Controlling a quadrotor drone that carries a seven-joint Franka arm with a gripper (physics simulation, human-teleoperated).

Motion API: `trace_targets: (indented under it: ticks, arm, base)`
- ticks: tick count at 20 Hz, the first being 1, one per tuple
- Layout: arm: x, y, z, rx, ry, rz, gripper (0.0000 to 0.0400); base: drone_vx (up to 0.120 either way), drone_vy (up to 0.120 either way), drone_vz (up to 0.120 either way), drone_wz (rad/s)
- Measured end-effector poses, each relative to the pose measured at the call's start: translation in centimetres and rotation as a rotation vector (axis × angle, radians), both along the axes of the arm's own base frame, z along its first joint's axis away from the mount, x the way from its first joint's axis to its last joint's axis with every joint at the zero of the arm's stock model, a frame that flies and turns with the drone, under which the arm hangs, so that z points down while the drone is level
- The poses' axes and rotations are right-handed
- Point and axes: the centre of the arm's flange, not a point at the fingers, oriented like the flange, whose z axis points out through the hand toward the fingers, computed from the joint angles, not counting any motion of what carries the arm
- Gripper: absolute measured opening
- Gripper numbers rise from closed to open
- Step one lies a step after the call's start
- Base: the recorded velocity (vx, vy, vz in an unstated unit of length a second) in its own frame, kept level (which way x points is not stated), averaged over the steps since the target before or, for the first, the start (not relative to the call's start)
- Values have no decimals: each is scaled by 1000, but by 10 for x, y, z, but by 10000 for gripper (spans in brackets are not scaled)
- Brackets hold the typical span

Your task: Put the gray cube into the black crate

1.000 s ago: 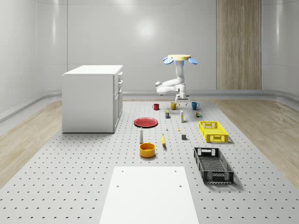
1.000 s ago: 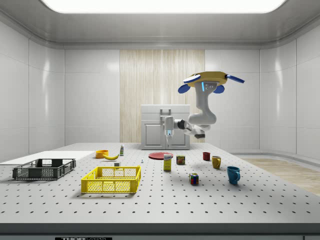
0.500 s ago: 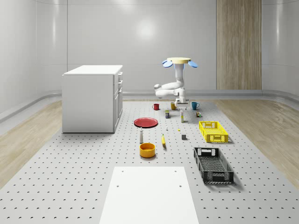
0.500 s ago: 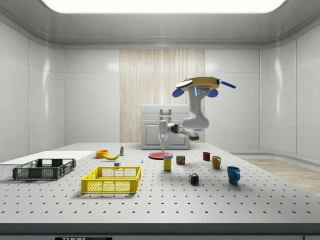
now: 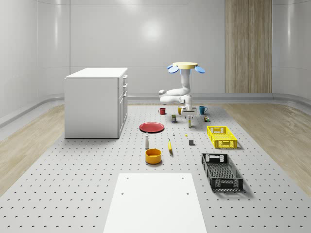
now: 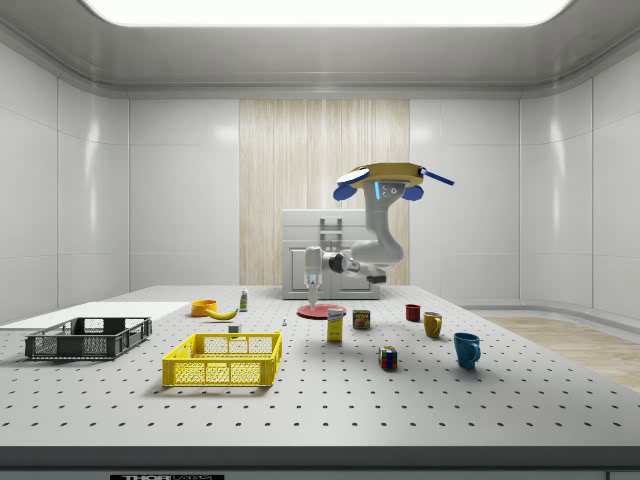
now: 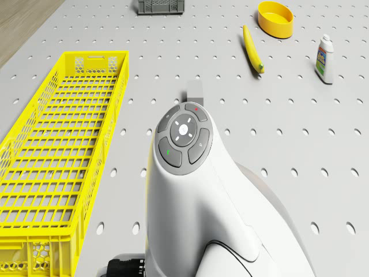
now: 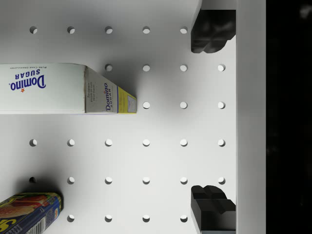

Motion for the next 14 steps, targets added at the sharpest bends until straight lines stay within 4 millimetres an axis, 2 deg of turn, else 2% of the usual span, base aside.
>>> trace_targets:
  ticks: [2, 5, 9, 12, 14]
  arm:
    - [0, 0, 0, 0, 0, 0, 400]
    - [0, 0, 0, 0, 0, 0, 400]
    - [0, 0, 0, 0, 0, 0, 400]
    - [0, 0, 0, 0, 0, 0, 400]
    - [0, 0, 0, 0, 0, 0, 400]
  base:
    - [120, 0, -20, 0]
    - [120, 0, -107, 0]
    - [120, -60, 0, 0]
    - [120, 0, 0, 0]
    - [120, 0, -100, 0]
